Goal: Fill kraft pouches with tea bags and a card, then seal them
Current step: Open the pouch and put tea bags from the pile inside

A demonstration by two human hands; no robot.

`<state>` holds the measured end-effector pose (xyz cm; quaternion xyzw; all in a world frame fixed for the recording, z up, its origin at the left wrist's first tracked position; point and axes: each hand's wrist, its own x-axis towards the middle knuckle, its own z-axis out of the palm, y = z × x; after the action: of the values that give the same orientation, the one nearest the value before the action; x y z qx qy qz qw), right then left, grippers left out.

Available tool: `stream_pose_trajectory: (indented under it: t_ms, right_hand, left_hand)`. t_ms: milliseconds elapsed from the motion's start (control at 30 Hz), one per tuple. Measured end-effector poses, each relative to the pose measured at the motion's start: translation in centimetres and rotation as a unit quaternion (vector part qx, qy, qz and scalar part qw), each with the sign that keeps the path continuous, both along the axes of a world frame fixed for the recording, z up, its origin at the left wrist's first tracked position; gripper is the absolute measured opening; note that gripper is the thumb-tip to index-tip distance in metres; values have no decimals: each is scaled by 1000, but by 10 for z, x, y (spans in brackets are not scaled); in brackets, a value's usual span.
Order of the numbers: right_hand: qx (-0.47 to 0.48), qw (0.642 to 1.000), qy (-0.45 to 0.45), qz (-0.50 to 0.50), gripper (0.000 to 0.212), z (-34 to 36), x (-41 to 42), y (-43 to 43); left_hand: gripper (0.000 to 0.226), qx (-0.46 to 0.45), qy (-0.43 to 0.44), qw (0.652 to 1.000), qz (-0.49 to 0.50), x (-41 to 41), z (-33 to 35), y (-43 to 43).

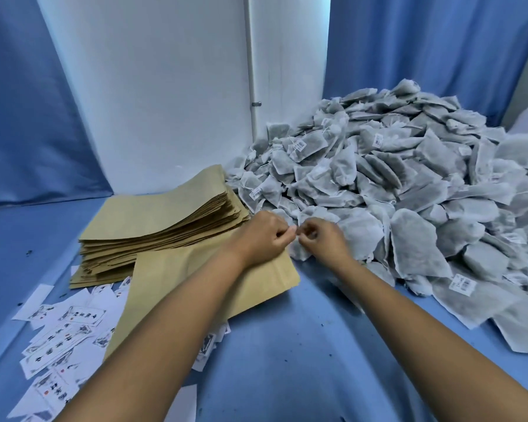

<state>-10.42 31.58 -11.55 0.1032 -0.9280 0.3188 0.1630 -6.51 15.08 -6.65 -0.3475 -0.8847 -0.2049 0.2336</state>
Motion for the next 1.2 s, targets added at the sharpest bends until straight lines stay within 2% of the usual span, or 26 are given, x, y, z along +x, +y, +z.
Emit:
stream_pose_trajectory:
  t_ms: [33, 100, 167, 200, 333, 467, 533, 633, 733, 800, 833, 900, 967, 1033, 1067, 1133, 1200]
  right_hand:
    - [84, 995, 42, -35, 22, 1, -2, 9]
    - [268, 959, 41, -79, 52, -2, -9, 31]
    - [349, 935, -11, -60, 72, -5, -13, 39]
    - [364, 929, -29, -56, 74, -8, -13, 37]
    - [315, 943, -61, -89, 51, -12, -13, 36]
    - [250, 950, 96, -162, 25, 2, -7, 23]
    - [208, 947, 144, -197, 27, 15, -5, 11]
    - [151, 955, 175, -187, 32, 27, -7, -5]
    - [178, 973, 111, -96, 50, 25, -24, -19]
    - [203, 979, -18, 3, 66, 15, -38, -27]
    - [228, 969, -91, 21, 72, 6, -44, -30]
    - [268, 950, -159, -5, 80, -15, -52, -28]
    - [274, 952, -120, -60, 82, -29, -55, -24]
    - [227, 969, -53, -83, 71, -31, -56, -24]
    - [172, 982, -28, -71, 62, -28, -56, -25]
    - [14, 999, 25, -25, 37, -20, -50, -27]
    - [-165, 984, 66, 21, 26, -10, -40, -28]
  left_hand:
    - [44, 5, 4, 1000, 8, -1, -1, 2]
    - [44, 34, -1, 999, 25, -3, -3, 6]
    - [42, 87, -6, 995, 40, -5, -4, 12]
    - [41, 109, -8, 993, 44, -6, -4, 14]
    - [41, 133, -17, 990, 34, -8, -8, 13]
    - [42, 80, 2, 997, 18, -8, -13, 1]
    - [40, 53, 24, 998, 10, -8, -15, -1]
    - [38, 52, 36, 998, 3, -8, -18, -1]
    - [39, 70, 45, 997, -7, -9, -19, -2]
    - [39, 82, 39, 996, -4, -12, -19, -3]
    - [38, 88, 34, 996, 1, -13, -19, -3]
    - [37, 100, 23, 995, 9, -16, -20, -3]
    - [37, 110, 13, 994, 15, -18, -20, -4]
    - [38, 120, 11, 993, 16, -19, -19, -5]
    - [38, 124, 10, 992, 15, -19, -19, -5]
    - [39, 129, 5, 992, 15, -18, -17, -7]
    - [40, 140, 4, 990, 14, -16, -16, -11]
